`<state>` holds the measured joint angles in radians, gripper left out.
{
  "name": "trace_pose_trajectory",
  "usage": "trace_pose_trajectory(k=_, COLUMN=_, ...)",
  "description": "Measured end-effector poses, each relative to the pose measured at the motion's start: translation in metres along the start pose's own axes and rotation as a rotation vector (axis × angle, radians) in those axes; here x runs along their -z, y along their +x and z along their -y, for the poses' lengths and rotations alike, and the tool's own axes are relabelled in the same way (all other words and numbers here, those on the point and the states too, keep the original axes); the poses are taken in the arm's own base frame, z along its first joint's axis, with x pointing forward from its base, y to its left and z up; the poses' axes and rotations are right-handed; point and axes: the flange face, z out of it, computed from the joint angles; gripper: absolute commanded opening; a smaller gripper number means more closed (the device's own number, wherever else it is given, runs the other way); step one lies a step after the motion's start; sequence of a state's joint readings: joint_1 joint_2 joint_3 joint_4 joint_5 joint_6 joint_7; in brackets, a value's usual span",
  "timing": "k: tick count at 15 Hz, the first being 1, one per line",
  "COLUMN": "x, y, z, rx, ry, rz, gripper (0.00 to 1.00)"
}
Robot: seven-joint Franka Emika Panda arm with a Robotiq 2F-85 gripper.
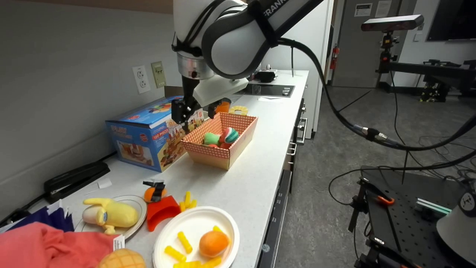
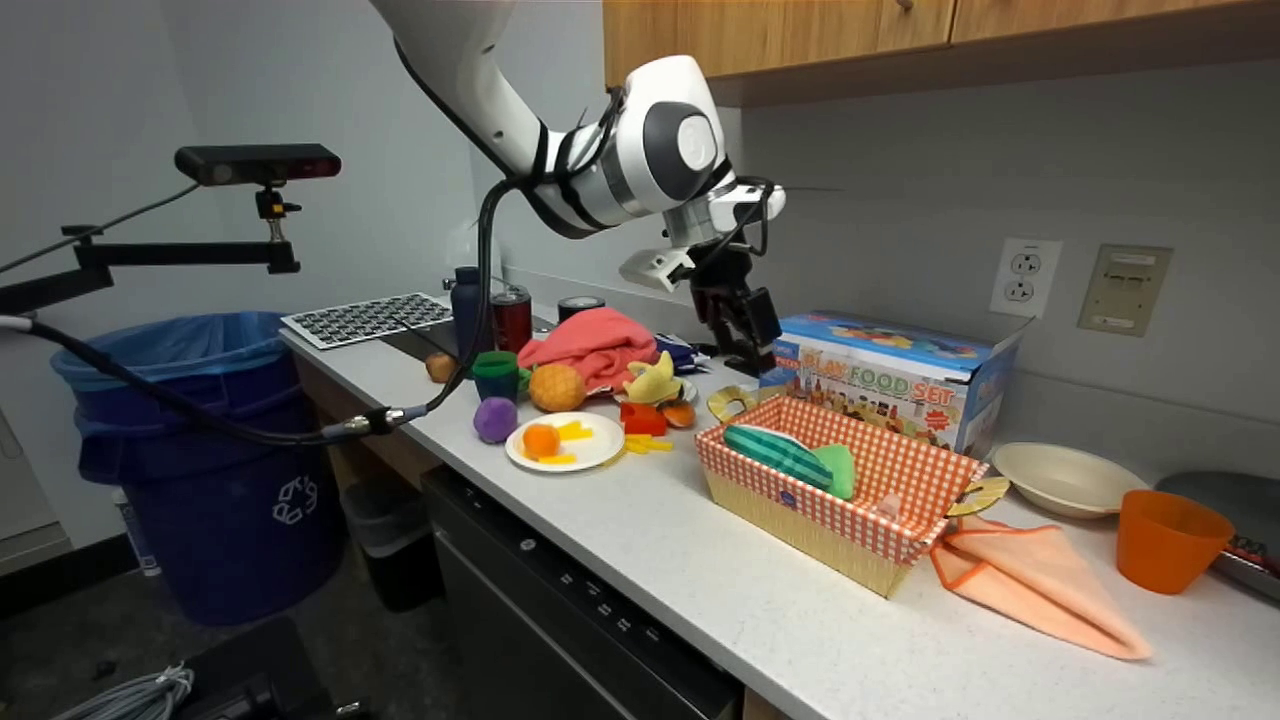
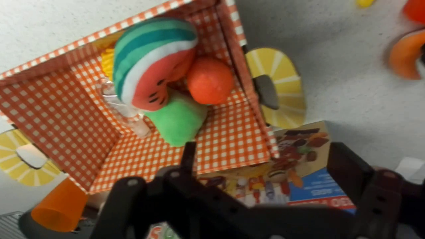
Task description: Pick up the plush toys from the countertop and put them in the basket.
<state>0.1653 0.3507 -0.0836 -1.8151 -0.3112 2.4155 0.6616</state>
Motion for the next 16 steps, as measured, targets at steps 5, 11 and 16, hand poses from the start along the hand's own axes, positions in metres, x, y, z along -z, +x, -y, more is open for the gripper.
trace_pose_trajectory(k=5, x=0.015, y=-0.041, z=0.071, rx=0.234, ry=0.14, rz=0.061, gripper=1.0)
trace_pose_trajectory(k=11, x=0.013, y=-0.083, z=0.115, rx=0.499, ry=0.303, rz=0.155, gripper=1.0)
trace_pose_trajectory(k=16, x=-0.009, y=-0.112, z=0.116, rx=0.694, ry=0.39, rz=0.311, gripper=1.0)
